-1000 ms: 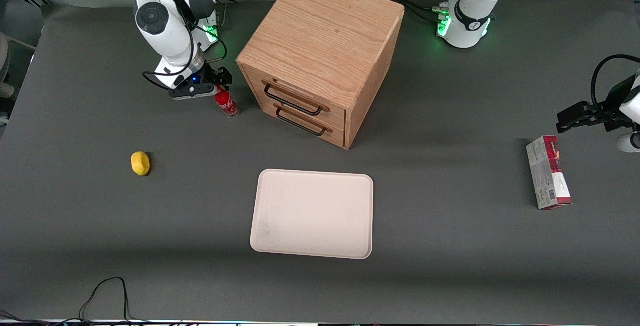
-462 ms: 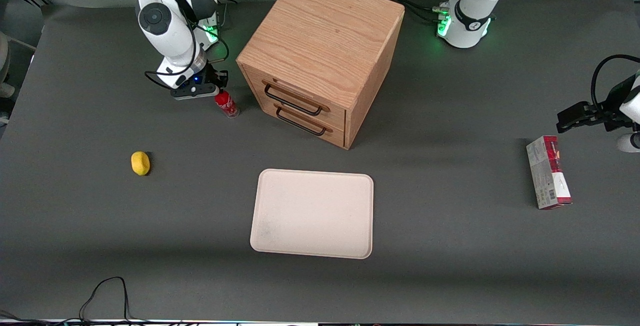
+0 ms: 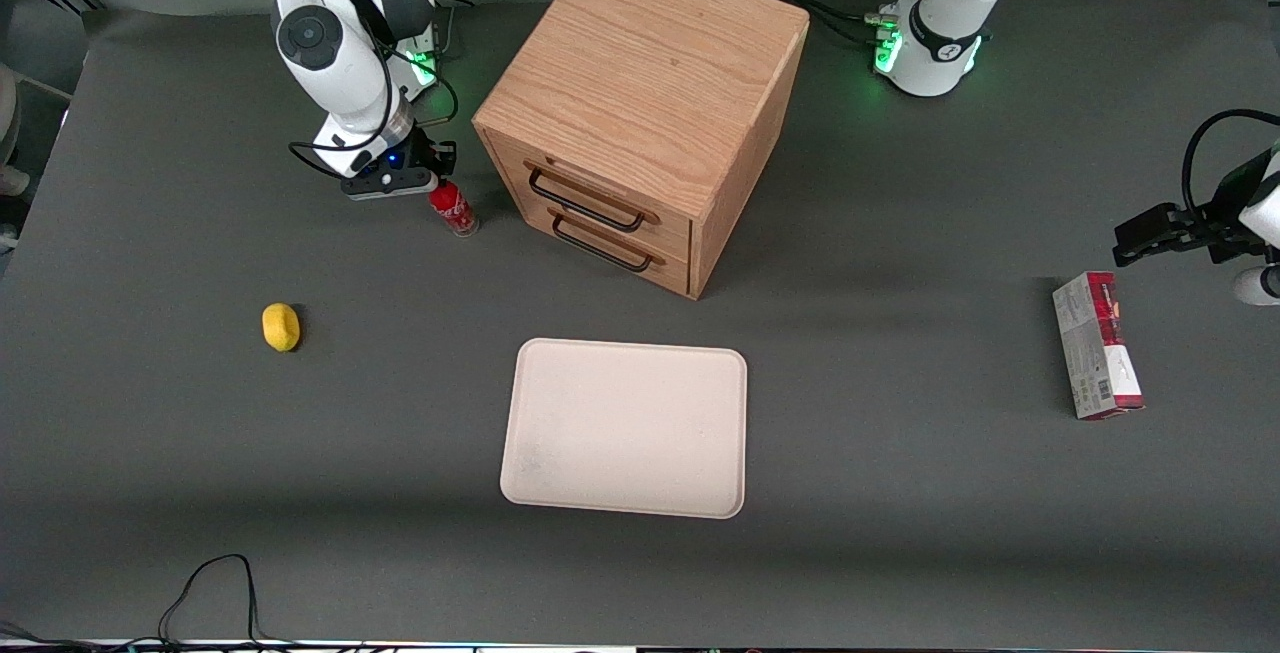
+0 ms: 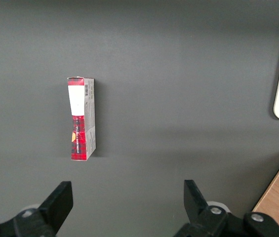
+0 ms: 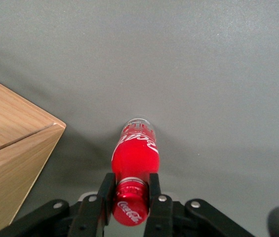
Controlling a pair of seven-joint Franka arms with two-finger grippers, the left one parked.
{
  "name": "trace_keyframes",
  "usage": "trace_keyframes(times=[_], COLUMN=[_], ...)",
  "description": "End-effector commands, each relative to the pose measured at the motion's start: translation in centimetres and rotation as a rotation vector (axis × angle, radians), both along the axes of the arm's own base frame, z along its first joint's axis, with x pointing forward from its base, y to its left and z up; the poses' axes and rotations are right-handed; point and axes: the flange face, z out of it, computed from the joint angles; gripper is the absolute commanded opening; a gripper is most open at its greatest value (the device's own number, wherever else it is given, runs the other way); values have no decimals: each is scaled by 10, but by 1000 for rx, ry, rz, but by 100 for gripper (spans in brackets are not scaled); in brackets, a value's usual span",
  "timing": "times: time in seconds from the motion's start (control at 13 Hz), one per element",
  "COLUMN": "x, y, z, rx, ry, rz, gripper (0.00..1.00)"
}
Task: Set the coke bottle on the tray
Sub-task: 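Lift the bottle and carry it with the right gripper to the tray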
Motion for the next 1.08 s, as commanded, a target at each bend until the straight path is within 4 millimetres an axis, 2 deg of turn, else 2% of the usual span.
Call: trace_keyframes(times=[0.0, 0.15, 0.31, 0.46, 0.62, 0.85, 1.0], x=[0, 7, 22, 41, 64, 131, 184], y=[5, 8, 10, 9, -1, -16, -31], z=[8, 23, 51, 87, 128, 206, 245], rx=[8, 6, 13, 22, 36, 37, 26], ry=[22, 41, 56, 71, 90, 153, 204], rz=[-27, -28, -38, -51, -74, -103, -124], gripper=[0, 0, 0, 0, 0, 0, 0])
